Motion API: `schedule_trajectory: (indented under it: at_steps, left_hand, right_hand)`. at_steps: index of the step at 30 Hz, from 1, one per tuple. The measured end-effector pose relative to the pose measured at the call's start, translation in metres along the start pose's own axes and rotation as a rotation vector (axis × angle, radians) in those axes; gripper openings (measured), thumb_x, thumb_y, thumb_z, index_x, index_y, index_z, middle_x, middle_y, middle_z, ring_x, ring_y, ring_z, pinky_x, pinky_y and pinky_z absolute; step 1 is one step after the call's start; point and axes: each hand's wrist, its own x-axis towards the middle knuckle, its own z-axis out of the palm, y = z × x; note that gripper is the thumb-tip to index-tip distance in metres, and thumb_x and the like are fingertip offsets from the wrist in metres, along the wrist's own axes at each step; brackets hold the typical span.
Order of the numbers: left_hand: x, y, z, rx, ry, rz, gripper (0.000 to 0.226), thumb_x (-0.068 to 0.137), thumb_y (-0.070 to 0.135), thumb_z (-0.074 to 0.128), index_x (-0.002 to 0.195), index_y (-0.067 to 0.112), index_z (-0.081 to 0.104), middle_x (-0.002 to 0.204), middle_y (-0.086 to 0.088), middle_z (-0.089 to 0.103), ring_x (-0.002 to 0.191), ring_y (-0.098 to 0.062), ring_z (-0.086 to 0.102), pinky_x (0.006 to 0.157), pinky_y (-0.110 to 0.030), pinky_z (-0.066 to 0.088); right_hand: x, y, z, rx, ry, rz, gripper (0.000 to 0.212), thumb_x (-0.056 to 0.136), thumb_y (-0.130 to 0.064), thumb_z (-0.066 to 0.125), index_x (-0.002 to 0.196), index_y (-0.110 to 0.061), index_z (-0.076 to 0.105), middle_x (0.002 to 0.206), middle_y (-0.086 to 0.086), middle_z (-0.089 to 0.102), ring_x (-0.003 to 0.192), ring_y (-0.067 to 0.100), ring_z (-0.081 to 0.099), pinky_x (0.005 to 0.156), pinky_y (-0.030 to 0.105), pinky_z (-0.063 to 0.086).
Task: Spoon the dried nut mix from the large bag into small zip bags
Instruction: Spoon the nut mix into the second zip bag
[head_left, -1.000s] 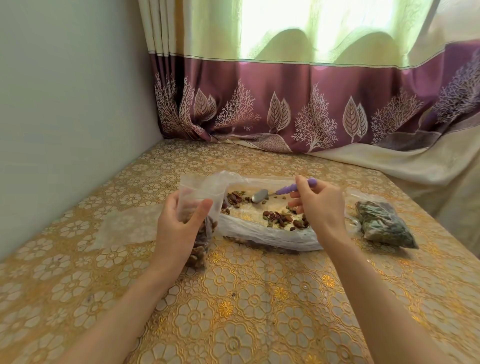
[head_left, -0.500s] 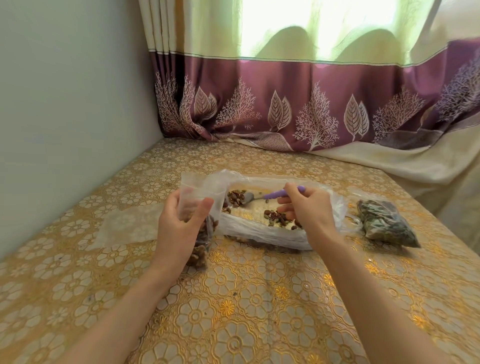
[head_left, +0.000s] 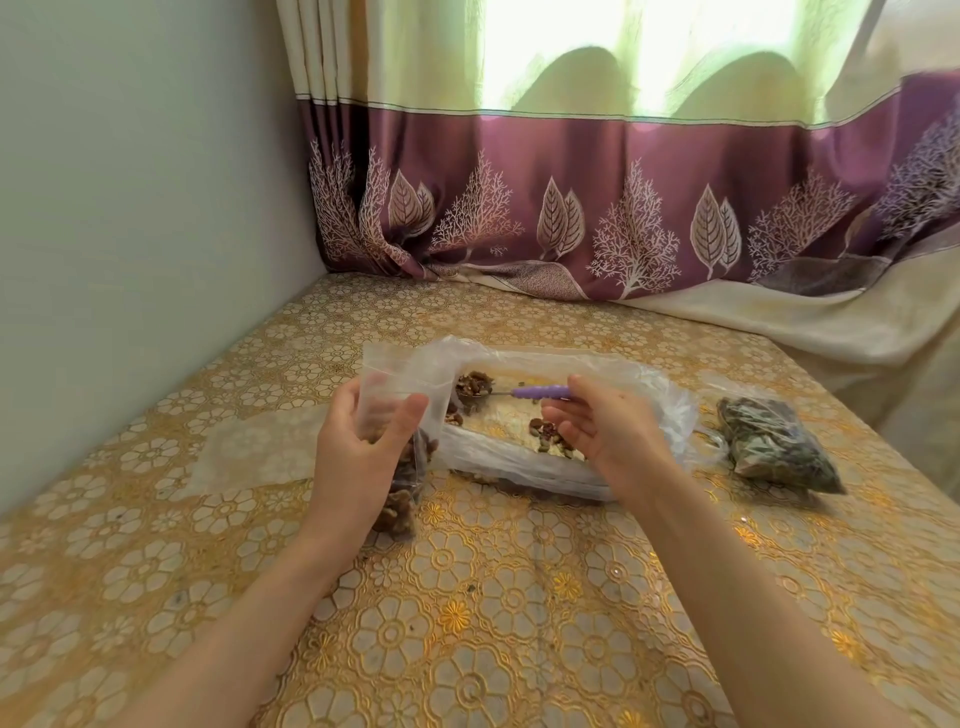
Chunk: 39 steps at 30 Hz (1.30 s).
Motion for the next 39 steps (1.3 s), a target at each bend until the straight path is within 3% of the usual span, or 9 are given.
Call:
schedule_trajectory:
  at_steps: [5, 11, 17, 24, 30, 35, 39]
  left_hand:
    - [0.001, -0.001, 0.000, -0.005, -0.003, 0.010, 0.080, 0.066, 0.064, 0.058, 0.132, 0.022, 0.044, 0.115, 0.010, 0.061, 0.098, 0.009, 0.054, 0.072, -0.009, 0.038]
    - [-0.001, 0.001, 0.000, -0.019, -0.025, 0.020, 0.079, 0.068, 0.061, 0.058, 0.134, 0.019, 0.043, 0.118, 0.007, 0.058, 0.089, 0.017, 0.055, 0.061, 0.001, 0.041]
    - [0.000, -0.002, -0.002, -0.018, -0.035, 0.016, 0.084, 0.066, 0.066, 0.056, 0.135, 0.021, 0.041, 0.129, 0.003, 0.055, 0.115, -0.009, 0.052, 0.077, -0.010, 0.035]
    - [0.001, 0.001, -0.002, -0.072, -0.015, -0.033, 0.072, 0.065, 0.063, 0.060, 0.126, 0.026, 0.048, 0.108, 0.021, 0.060, 0.086, 0.023, 0.053, 0.067, -0.002, 0.038]
    - [-0.002, 0.006, 0.001, -0.117, -0.014, -0.026, 0.035, 0.069, 0.052, 0.064, 0.098, 0.035, 0.054, 0.081, 0.022, 0.067, 0.072, 0.014, 0.061, 0.054, -0.001, 0.042]
    - [-0.001, 0.004, 0.000, -0.130, 0.007, -0.016, 0.042, 0.067, 0.055, 0.064, 0.100, 0.032, 0.054, 0.086, 0.012, 0.066, 0.072, 0.011, 0.061, 0.056, -0.003, 0.043]
    - [-0.001, 0.005, -0.001, -0.094, 0.008, -0.005, 0.047, 0.065, 0.061, 0.061, 0.103, 0.035, 0.052, 0.096, 0.015, 0.062, 0.081, 0.012, 0.059, 0.063, -0.005, 0.044]
  right_hand:
    - [-0.003, -0.010, -0.007, 0.037, 0.080, 0.011, 0.050, 0.096, -0.012, 0.048, 0.051, -0.011, 0.069, 0.058, 0.003, 0.070, 0.058, 0.012, 0.061, 0.046, 0.014, 0.048]
    - [-0.005, -0.024, -0.015, 0.072, 0.137, -0.089, 0.025, 0.092, -0.007, 0.047, 0.074, -0.001, 0.064, 0.058, 0.006, 0.069, 0.053, 0.012, 0.059, 0.047, 0.017, 0.046]
    - [-0.017, -0.039, -0.008, 0.101, 0.042, -0.240, 0.038, 0.089, -0.008, 0.049, 0.057, -0.007, 0.069, 0.060, 0.008, 0.069, 0.050, 0.012, 0.057, 0.045, 0.017, 0.045]
    - [-0.026, -0.046, 0.003, 0.053, -0.178, -0.324, 0.029, 0.092, -0.011, 0.051, 0.071, -0.002, 0.070, 0.064, 0.010, 0.069, 0.053, 0.014, 0.060, 0.048, 0.018, 0.047]
    - [-0.029, -0.047, 0.008, -0.087, -0.274, -0.470, 0.019, 0.092, -0.006, 0.053, 0.087, -0.001, 0.070, 0.070, 0.009, 0.070, 0.059, 0.015, 0.062, 0.051, 0.019, 0.048]
    - [-0.029, -0.047, 0.006, -0.101, -0.278, -0.500, 0.021, 0.092, -0.001, 0.048, 0.091, -0.002, 0.069, 0.073, 0.011, 0.068, 0.059, 0.015, 0.061, 0.052, 0.021, 0.048]
    - [-0.026, -0.047, 0.003, 0.029, -0.184, -0.463, 0.020, 0.093, -0.007, 0.050, 0.086, -0.002, 0.068, 0.071, 0.008, 0.069, 0.059, 0.015, 0.059, 0.053, 0.021, 0.046]
